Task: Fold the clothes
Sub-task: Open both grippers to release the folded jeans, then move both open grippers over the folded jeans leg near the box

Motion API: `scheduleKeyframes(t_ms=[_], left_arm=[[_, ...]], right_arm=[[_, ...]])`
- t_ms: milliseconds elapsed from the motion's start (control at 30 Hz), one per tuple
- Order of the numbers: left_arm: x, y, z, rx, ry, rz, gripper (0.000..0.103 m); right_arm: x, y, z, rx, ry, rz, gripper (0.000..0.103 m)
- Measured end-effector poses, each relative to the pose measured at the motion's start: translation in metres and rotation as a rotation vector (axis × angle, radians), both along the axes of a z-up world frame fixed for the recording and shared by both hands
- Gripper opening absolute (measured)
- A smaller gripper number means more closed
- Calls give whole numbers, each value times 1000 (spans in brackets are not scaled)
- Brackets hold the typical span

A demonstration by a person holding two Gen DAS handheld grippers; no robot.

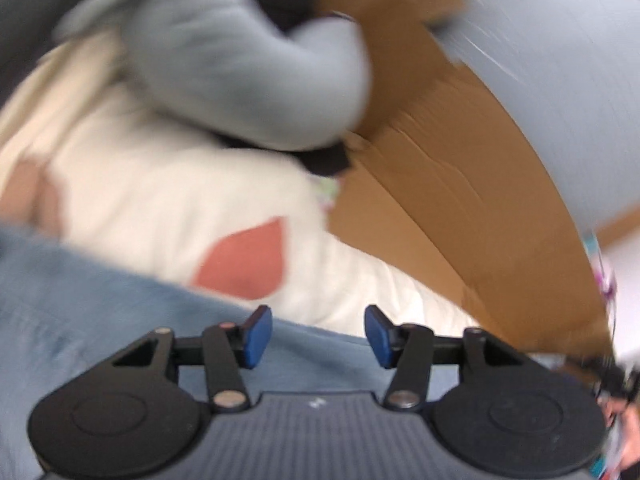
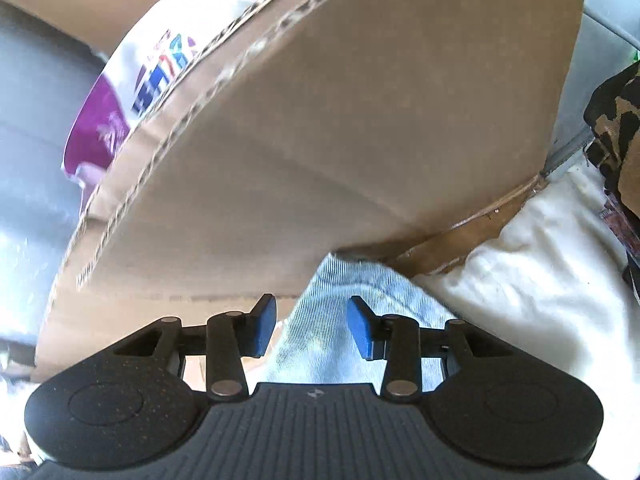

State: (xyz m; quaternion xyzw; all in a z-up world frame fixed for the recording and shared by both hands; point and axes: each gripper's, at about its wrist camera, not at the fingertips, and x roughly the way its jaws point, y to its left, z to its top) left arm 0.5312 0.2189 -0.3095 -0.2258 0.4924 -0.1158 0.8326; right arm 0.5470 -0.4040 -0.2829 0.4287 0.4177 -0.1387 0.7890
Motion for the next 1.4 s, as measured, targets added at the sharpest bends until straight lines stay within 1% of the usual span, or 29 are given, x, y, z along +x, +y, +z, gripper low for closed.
scheduleKeyframes(t_ms=[133, 300, 500, 633, 667, 767, 900, 967, 1033, 1067, 1100, 1133, 1167, 1300, 1400], left_arm=[[16, -40, 1, 51, -26, -174, 56], [21, -80, -3, 95, -44, -360, 57], [18, -120, -15, 152, -90, -538, 57], [16, -152, -24, 220, -139, -671, 57], [15, -158, -27, 231, -133, -697, 56], [10, -176, -32, 296, -126, -741, 54], [5, -195, -33, 374, -161, -840, 54], [5, -205, -36, 410, -168, -888, 54], [3, -213, -40, 472, -198, -940, 52], [3, -218, -42, 483, -203, -964, 51], [2, -221, -45, 486, -204, -986, 45], [1, -224, -47, 491, -207, -1007, 42], [0, -228, -49, 503, -216, -1025, 42], [-2, -234, -57, 535, -226, -1051, 40], [-3, -233, -60, 559, -237, -1042, 29]], right_arm=[[0, 8, -10, -38, 47, 42, 46], [-7, 12, -19, -62, 82, 73, 46], [-24, 23, -20, -89, 65, 128, 46], [-42, 34, -22, -105, 40, 169, 46], [-48, 38, -22, -107, 37, 178, 46], [-67, 48, -17, -113, 22, 208, 46], [-102, 59, -12, -132, -6, 239, 47], [-119, 62, -14, -144, -1, 245, 47], [-132, 60, -14, -150, 8, 241, 47], [-134, 58, -16, -151, 14, 235, 47], [-136, 57, -18, -151, 20, 228, 47], [-149, 60, -5, -151, 25, 222, 47], [-157, 63, 2, -150, 29, 220, 47], [-170, 64, -5, -144, 40, 219, 47], [-175, 66, -12, -127, 42, 214, 47]])
